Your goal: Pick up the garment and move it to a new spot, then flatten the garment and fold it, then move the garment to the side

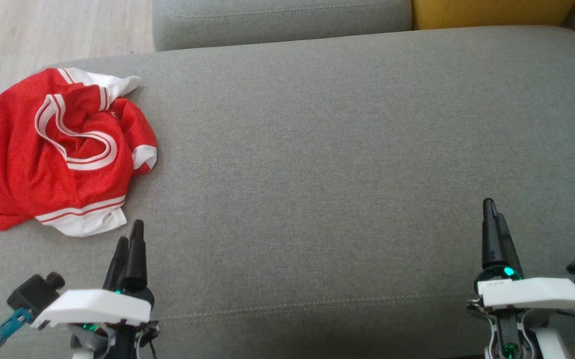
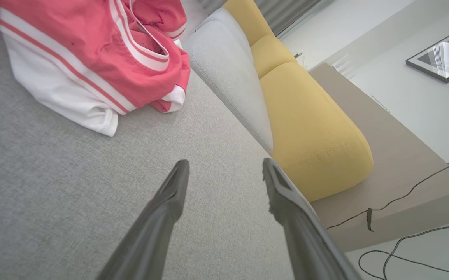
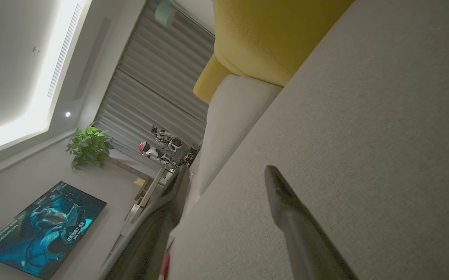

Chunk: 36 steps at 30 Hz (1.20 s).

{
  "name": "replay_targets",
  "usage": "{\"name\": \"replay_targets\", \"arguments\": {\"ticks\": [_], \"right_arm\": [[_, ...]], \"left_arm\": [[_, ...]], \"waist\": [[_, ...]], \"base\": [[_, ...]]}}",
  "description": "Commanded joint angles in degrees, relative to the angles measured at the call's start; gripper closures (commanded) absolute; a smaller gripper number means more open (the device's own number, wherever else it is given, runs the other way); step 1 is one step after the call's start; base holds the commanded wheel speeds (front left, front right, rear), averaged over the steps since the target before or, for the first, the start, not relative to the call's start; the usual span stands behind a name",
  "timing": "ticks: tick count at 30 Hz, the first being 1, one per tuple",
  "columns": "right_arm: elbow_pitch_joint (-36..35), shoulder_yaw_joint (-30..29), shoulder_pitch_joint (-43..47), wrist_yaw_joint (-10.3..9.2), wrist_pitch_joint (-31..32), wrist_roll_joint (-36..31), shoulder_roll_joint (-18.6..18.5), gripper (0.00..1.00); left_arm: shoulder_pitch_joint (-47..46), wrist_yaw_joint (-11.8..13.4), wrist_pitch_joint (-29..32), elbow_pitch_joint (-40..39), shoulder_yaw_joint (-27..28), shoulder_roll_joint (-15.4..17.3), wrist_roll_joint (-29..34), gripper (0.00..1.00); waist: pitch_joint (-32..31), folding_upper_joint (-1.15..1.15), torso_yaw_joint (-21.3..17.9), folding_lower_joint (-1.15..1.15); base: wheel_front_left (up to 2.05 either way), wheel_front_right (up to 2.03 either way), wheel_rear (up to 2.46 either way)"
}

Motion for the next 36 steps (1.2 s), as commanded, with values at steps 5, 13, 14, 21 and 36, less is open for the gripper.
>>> {"name": "replay_targets", "arguments": {"ticks": [5, 13, 14, 21, 36], "right_arm": [[-2.8, 2.2, -3.3, 0.29, -1.5, -5.3, -0.3, 0.00], [-3.6, 3.8, -3.6, 0.31, -2.8, -11.2, -0.3, 0.00], [-3.6, 4.0, -3.6, 0.31, -3.0, -12.0, -0.3, 0.00], [-4.2, 5.4, -3.9, 0.33, -4.1, -17.1, -0.3, 0.00], [-5.6, 7.8, -4.4, 0.36, -6.5, -27.1, -0.3, 0.00]], "left_arm": [[-2.4, 0.3, -1.3, -3.3, -0.1, 0.8, 4.8, 0.00], [-2.6, 0.6, -2.7, -4.7, -1.1, 0.8, 11.1, 0.00], [-2.7, 0.8, -2.8, -4.9, -1.2, 0.8, 12.0, 0.00], [-2.6, 1.6, -4.0, -6.5, -2.0, 0.9, 17.6, 0.00], [-2.5, 3.5, -6.3, -9.1, -4.0, 1.4, 28.3, 0.00]], "waist": [[0.1, 0.00, 0.1, 0.00], [0.3, 0.00, 0.4, 0.00], [0.3, 0.00, 0.4, 0.00], [0.4, 0.00, 0.5, 0.00], [0.6, 0.00, 0.5, 0.00]], "base": [[0.00, 0.00, 0.00], [0.00, 0.00, 0.00], [0.00, 0.00, 0.00], [0.00, 0.00, 0.00], [0.00, 0.00, 0.00]]}}
